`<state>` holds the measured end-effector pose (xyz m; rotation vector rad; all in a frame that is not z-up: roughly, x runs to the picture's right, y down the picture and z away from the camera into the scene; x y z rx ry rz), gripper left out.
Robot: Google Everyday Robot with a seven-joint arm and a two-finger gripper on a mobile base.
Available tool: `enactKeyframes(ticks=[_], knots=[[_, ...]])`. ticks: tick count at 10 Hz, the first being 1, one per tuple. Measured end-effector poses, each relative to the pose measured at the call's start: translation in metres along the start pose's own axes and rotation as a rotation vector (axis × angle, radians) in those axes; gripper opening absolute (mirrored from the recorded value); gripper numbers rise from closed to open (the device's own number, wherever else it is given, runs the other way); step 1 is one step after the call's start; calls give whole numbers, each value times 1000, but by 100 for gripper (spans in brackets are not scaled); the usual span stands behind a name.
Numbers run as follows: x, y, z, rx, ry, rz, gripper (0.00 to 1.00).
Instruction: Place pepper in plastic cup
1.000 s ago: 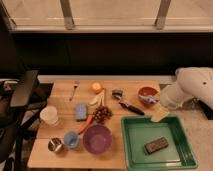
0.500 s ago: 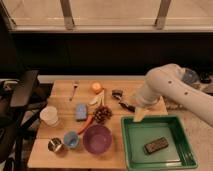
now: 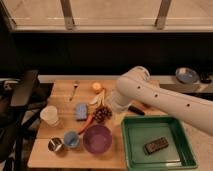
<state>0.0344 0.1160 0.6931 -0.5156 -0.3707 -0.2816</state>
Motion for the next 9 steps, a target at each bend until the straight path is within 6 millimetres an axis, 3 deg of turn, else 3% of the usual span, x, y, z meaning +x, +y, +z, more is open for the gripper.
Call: enactKeyframes(ticks=[6,9], knots=[[-2,-5,3,-5,-1,-29,72],[-33,-31,17,-8,6,-140,72]])
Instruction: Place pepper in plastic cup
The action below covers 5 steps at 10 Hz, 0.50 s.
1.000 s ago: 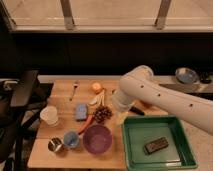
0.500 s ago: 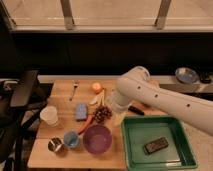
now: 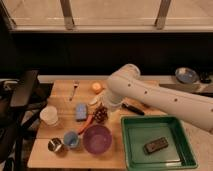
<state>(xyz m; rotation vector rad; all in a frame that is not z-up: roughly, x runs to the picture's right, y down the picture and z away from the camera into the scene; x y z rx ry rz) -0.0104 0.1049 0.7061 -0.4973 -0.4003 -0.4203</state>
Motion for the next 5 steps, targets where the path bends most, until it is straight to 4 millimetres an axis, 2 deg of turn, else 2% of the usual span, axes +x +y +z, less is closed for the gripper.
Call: enactKeyframes(ticks=[3,5], knots=[[-45,-38,17,24,-37,-201,72],[-64,-57,30,64,-112,-397,72]])
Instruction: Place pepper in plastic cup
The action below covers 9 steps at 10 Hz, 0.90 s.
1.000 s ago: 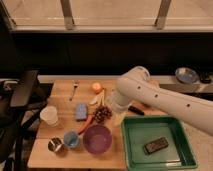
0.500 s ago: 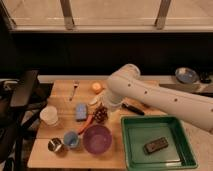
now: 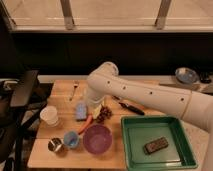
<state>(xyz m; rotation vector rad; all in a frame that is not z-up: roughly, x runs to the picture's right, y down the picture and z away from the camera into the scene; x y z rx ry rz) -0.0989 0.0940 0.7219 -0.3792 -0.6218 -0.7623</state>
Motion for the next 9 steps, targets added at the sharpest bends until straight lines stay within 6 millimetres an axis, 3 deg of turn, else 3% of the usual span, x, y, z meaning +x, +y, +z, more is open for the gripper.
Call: enactKeyframes(ticks=[4,9], knots=[[-6,-17,35,1,-142,-162,72],[-5,-16,39,-14,-138,-179,72]])
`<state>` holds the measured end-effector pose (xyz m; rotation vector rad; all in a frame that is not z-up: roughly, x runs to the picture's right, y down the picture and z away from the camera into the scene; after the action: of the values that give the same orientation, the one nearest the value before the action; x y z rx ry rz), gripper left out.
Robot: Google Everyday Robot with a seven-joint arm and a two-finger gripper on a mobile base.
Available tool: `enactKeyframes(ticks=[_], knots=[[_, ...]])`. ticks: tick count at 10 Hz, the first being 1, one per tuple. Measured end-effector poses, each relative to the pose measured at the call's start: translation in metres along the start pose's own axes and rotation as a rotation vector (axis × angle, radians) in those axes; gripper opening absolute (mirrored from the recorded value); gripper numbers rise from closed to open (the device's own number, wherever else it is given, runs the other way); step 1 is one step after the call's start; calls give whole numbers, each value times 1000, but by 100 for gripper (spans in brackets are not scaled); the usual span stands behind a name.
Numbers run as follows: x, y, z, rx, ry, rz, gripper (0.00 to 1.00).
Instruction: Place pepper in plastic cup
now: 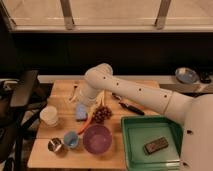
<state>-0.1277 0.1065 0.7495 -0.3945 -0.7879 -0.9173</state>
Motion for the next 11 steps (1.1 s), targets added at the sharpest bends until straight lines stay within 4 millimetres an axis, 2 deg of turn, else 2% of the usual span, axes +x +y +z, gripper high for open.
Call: enactKeyframes(ticks=[2,4,11], knots=[[-2,-1,9,-34,109,-19,72],[2,6,19,-53,147,-16,72],[14,38,70,-77,97,32,72]])
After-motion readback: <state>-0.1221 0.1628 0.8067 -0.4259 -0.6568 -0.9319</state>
